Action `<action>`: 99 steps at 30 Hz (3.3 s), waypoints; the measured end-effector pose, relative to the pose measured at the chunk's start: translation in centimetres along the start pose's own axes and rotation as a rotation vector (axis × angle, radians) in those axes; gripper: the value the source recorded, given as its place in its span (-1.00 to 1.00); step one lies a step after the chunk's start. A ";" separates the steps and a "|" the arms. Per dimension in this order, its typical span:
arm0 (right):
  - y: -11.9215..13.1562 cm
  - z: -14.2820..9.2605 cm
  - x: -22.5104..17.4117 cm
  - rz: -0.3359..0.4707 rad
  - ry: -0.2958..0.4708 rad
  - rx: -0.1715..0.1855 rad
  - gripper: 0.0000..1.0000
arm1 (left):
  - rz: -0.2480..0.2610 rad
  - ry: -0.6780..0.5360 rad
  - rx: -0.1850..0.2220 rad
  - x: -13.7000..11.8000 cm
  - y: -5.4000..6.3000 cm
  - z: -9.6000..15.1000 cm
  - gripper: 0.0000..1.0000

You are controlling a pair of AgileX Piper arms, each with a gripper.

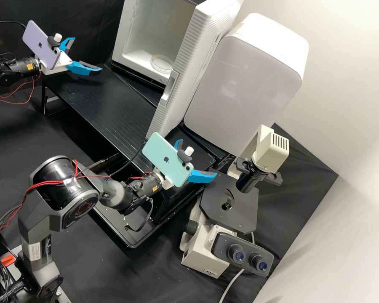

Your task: Take the petri dish out of the incubator

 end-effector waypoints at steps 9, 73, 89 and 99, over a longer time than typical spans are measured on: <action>0.0 0.0 0.0 0.000 0.000 0.000 1.00 | 0.000 0.000 0.000 0.0 0.0 0.0 1.00; 0.0 0.0 0.0 0.000 0.000 0.000 1.00 | -0.009 -0.415 -0.064 3.8 3.3 14.0 1.00; 0.0 0.0 0.0 0.000 0.000 0.000 1.00 | -0.006 -0.353 -0.079 8.2 4.5 13.9 1.00; 0.0 0.0 0.0 0.000 0.000 0.000 1.00 | -0.058 -0.324 -0.072 11.6 3.9 14.7 1.00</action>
